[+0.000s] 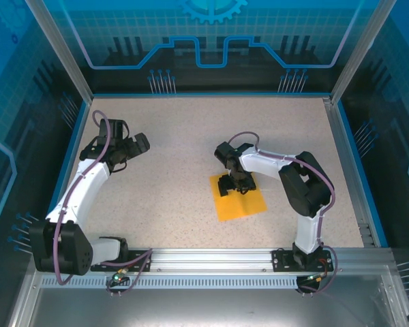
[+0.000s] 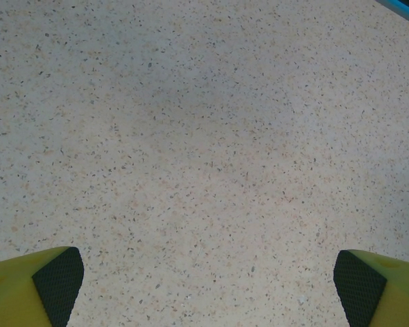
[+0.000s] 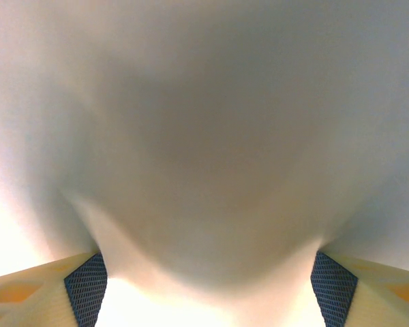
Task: Fold a paper plane with a square sheet of paper (pick it up from the middle)
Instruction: Fold the square sheet of paper in half at the center of the table.
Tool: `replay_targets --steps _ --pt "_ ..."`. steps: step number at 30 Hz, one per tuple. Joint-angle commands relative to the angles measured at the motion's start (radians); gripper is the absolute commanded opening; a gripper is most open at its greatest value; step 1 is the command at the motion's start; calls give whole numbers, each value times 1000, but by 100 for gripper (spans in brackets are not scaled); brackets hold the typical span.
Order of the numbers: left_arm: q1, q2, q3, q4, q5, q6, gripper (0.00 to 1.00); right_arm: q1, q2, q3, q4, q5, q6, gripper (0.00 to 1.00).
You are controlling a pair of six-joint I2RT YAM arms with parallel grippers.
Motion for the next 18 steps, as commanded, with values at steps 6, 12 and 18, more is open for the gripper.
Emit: replay_targets --steps 6,12,18 --pt "-5 10 27 -30 29 -24 98 -9 10 -49 41 -14 41 64" --pt "-8 39 -41 33 224 -96 98 -10 -89 -88 156 -72 86 39" --pt "-73 77 -170 238 384 -197 98 -11 -202 -113 309 -227 107 28"
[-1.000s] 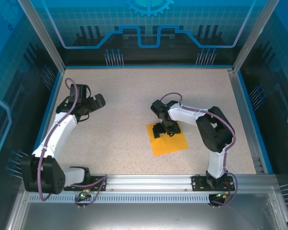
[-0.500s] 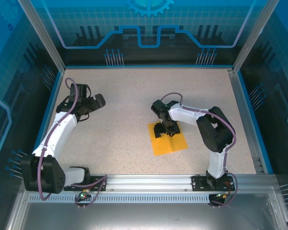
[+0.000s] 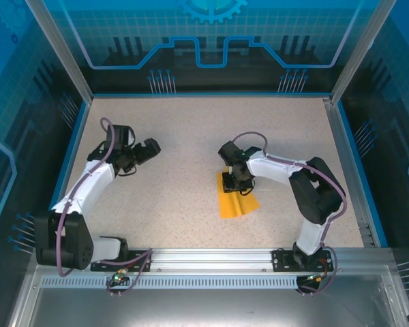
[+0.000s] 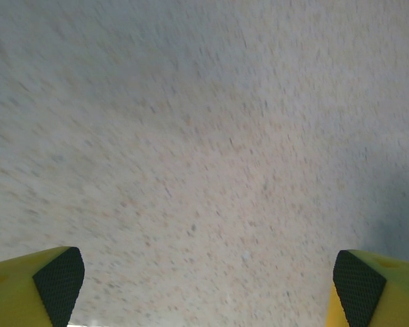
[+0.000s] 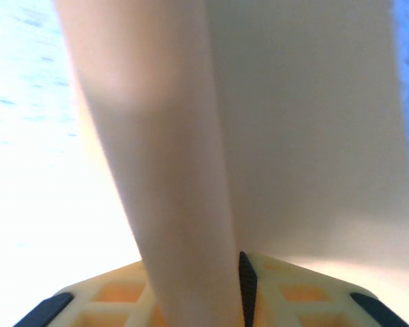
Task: Fold a paper plane with a square sheet of paper (pick it up from the middle)
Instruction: Fold the square sheet of paper in half at the center of the table.
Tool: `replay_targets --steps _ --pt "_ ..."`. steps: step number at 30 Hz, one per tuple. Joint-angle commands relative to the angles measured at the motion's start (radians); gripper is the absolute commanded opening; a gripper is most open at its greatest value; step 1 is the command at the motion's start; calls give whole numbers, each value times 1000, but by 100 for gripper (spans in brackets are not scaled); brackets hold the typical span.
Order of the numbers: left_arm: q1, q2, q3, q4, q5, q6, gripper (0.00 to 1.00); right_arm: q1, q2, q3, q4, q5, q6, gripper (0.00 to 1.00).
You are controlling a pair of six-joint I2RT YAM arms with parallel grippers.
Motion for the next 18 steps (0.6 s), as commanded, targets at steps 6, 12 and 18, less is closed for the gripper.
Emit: replay_targets --steps 6,12,18 --pt "-160 89 -115 256 195 -97 93 -9 -98 4 303 -334 107 23" --pt "-191 71 -202 395 224 -148 86 -40 -57 0 537 -512 214 25" --pt "-204 63 -235 455 215 -179 84 -96 56 45 457 -506 160 26"
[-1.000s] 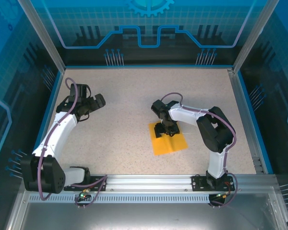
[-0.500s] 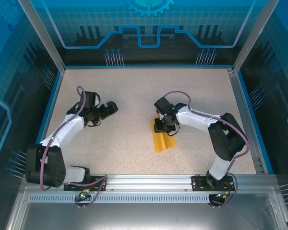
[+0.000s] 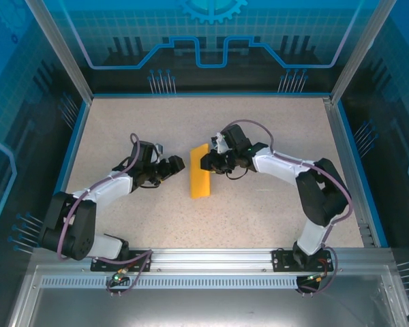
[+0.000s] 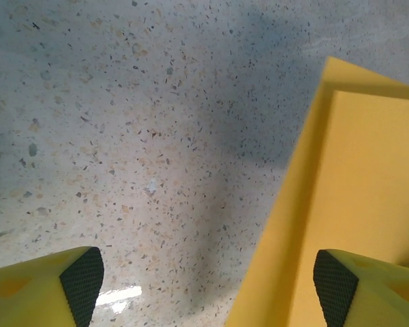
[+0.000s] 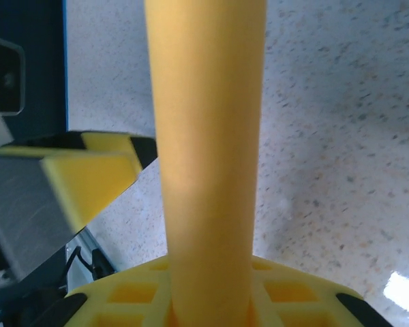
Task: Fold a paper plane with a square sheet of paper (pick it up from the middle)
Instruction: Fold the square sheet of paper in half at the center of the table.
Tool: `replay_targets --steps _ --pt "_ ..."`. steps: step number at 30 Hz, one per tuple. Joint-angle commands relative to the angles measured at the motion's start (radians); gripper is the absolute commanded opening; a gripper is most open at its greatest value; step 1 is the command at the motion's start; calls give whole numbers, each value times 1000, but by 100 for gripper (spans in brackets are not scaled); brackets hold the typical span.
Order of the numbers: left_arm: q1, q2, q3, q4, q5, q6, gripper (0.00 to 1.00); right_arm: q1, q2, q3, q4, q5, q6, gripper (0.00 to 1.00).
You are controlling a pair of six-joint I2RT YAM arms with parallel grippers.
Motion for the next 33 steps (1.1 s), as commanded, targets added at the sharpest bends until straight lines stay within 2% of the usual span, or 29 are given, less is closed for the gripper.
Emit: replay_targets --steps 1,7,13,20,23,28,33 --pt "-17 -18 -9 75 26 -41 84 -43 71 29 -44 -39 -27 26" --pt "-57 30 31 80 29 -41 82 -69 98 47 -177 50 -102 30" --pt "-61 52 32 102 9 -50 81 -69 128 99 -330 227 -134 45" --pt "-61 71 38 116 7 -42 81 -54 151 143 -375 310 -157 63" --pt "-61 93 53 105 15 -27 81 -53 161 145 -383 344 -148 67" --pt "-61 129 78 90 26 -11 81 -50 146 139 -403 403 -133 71" --pt "-63 154 89 110 43 -20 81 -50 138 108 -380 381 -100 64"
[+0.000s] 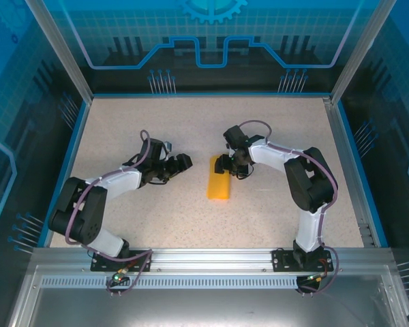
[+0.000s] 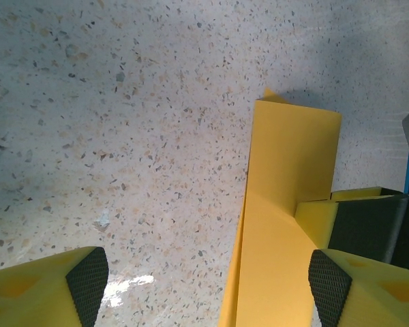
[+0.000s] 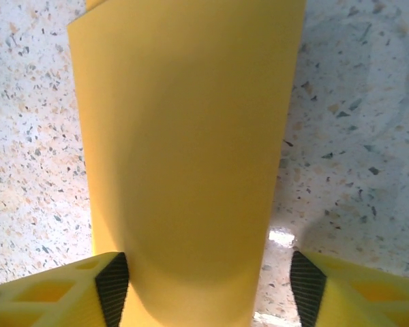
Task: Fold a paper plane with a square sheet of paper (pick it up from the middle)
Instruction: Fold the square sheet of paper in half at the center of the table.
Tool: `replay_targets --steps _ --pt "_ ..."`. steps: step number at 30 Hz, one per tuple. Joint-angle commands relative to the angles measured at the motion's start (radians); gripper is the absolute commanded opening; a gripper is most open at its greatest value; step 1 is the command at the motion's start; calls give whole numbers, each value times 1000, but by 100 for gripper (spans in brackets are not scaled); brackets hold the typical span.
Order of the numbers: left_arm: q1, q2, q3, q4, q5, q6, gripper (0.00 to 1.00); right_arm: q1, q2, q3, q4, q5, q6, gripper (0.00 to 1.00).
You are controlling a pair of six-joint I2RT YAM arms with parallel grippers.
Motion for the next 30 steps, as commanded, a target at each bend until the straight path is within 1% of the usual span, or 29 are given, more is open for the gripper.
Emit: replay_targets --steps 1,3,4,7,10,16,20,30 --pt "-7 23 31 21 35 -4 80 8 -5 -20 -1 9 42 63" --pt "-7 39 24 60 56 -19 77 8 -5 -37 26 8 56 59" --pt "-8 43 21 75 64 -28 76 8 -4 -38 27 10 64 57" --pt "-9 64 25 92 90 -51 76 8 4 -39 25 21 87 56" --pt "-15 83 37 99 115 -58 72 7 8 -41 17 38 112 56" --pt "-41 109 62 107 148 -52 66 6 47 -22 -21 49 174 58" --pt "-57 128 75 114 161 -52 64 5 67 -17 -34 64 203 60" --pt "-84 182 114 120 192 -58 55 9 124 -3 -57 64 230 64"
